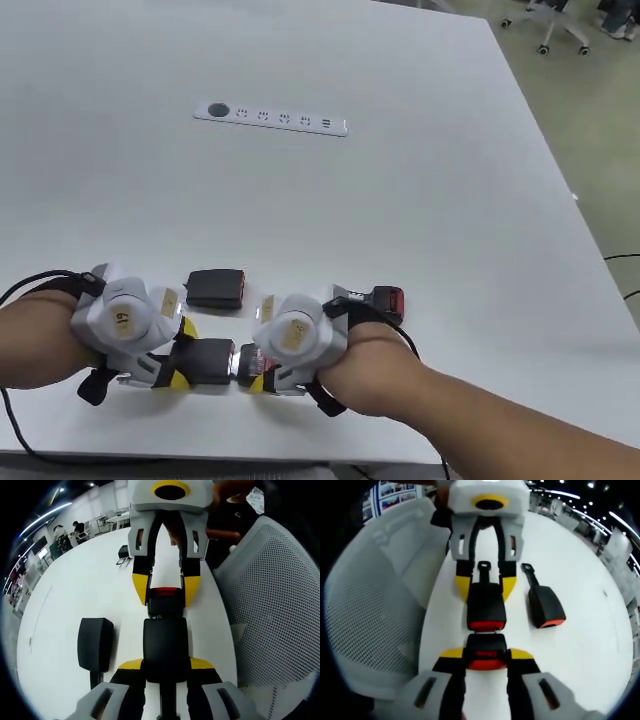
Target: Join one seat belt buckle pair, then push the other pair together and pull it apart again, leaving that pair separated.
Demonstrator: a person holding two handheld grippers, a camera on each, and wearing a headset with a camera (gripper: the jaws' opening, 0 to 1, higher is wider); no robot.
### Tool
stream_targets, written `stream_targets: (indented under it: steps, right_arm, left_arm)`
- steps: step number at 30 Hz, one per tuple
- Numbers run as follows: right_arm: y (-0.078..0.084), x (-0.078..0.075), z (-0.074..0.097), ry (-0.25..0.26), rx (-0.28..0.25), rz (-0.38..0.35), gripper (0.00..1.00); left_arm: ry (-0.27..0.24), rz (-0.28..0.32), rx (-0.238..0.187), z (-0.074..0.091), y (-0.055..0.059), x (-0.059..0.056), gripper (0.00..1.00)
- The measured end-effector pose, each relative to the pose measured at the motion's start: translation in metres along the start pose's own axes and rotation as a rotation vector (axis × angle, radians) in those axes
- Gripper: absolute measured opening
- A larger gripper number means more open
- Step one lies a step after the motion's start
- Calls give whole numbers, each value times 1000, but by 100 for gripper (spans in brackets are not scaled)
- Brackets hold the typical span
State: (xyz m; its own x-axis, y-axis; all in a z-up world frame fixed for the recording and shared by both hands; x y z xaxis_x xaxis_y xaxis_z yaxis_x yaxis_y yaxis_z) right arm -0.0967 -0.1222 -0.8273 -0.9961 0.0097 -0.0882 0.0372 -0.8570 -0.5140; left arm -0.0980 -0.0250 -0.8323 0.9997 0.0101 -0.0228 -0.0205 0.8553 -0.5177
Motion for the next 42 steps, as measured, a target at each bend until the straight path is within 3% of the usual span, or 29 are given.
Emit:
stream_targets:
  steps: [8, 15, 24, 26, 30, 32, 36, 39, 42]
  right_arm:
    - [3, 0, 1, -2, -16, 6, 29]
    - [6, 1, 0, 6, -29, -11, 29]
    - [5, 5, 1, 25, -38, 15, 31]
    - [5, 5, 1, 37, -44, 33, 31]
    - [6, 2, 1, 26, -57, 13, 32]
    - [5, 2, 1, 23, -56, 37, 33]
    - [-1, 5, 0, 11, -68, 37, 40]
    - [-8, 7, 5, 5, -84, 31, 42]
    - [-15, 8, 17, 13, -118, 20, 42]
  left_arm:
    - [5, -3, 0, -2, 6, 4, 32]
    - [-10, 27, -34, -1, 10, 6, 31]
    - [-3, 17, -12, -1, 5, 2, 32]
    - [0, 6, 19, -1, 4, 0, 32]
    - [1, 6, 32, -1, 4, 2, 33]
    - [-9, 36, 32, -1, 4, 1, 34]
    - [-22, 5, 28, 0, 3, 0, 34]
    - [-45, -51, 41, 6, -4, -2, 34]
    - [-70, -59, 14, 18, -16, 2, 37]
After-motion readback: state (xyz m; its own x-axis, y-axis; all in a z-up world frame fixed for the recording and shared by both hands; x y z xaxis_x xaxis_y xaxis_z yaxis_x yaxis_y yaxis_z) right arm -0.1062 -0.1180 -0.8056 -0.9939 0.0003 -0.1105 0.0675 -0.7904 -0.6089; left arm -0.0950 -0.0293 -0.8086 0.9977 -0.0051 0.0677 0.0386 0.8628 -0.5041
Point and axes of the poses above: the centre of the closed fingertips' face, and the gripper's own axes: z roughly backward along the fingers, x roughly to its left, y roughly out of its underside, the point moved 4 cm from there along z, roughly backward along the fingers, and after that the axes turned 2 degrees about y, right-handed, at the moved point
